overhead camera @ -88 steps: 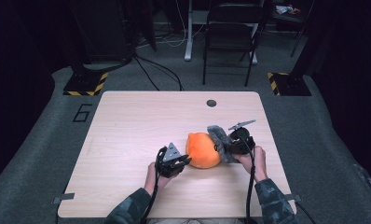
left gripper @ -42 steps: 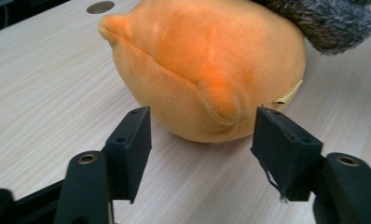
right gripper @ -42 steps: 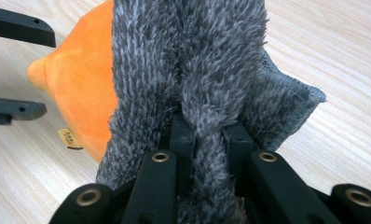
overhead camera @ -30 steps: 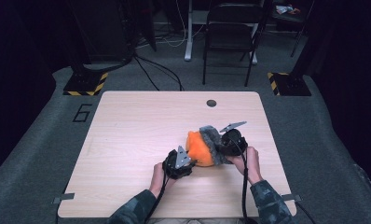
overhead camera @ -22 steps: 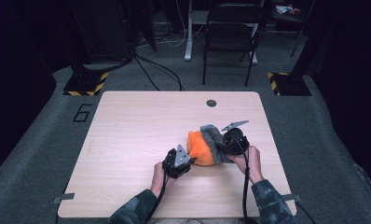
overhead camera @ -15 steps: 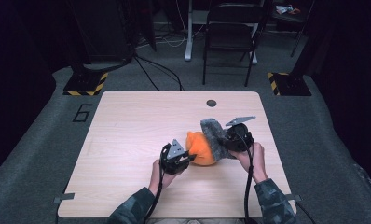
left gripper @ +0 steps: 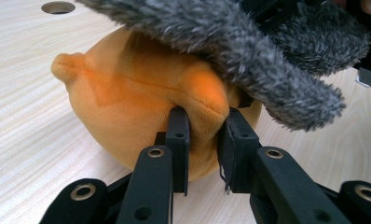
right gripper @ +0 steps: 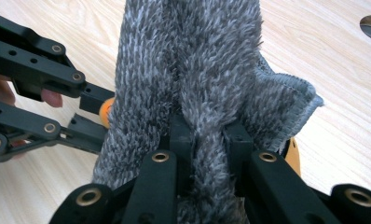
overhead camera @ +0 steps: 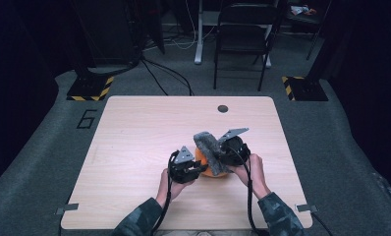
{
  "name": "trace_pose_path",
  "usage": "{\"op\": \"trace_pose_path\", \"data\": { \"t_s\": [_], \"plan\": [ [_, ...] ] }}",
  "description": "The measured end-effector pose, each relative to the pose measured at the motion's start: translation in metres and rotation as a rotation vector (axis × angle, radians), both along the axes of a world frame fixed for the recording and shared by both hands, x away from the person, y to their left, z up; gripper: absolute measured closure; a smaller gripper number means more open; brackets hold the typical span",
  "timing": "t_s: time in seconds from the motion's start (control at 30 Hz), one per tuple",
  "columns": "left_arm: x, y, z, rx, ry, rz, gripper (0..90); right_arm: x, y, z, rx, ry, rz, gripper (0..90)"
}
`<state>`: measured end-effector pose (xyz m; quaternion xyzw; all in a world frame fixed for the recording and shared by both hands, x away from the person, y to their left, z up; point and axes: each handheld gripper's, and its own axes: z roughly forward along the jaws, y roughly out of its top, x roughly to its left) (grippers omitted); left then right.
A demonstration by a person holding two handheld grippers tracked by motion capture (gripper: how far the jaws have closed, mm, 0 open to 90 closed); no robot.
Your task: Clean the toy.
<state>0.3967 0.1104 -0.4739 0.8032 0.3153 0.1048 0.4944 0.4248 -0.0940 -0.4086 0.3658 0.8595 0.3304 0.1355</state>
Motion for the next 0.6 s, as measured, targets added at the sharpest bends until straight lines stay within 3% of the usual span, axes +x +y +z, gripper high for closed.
{"op": "trace_pose_path", "data": {
  "t_s": [0.2,0.23,0.6],
  "plan": [
    [0.003,0.003,-0.004,-0.005,0.003,0.010,74.2,0.002,-0.004,-0.003,-0.037,-0.007,-0.013,78.0],
    [0.003,0.004,-0.005,-0.010,0.016,0.015,74.2,0.004,-0.008,-0.006,-0.032,0.006,-0.022,78.0],
    [0.004,0.006,-0.006,-0.017,0.010,0.003,73.6,0.015,-0.032,-0.015,-0.035,0.054,-0.071,78.0]
  ]
}}
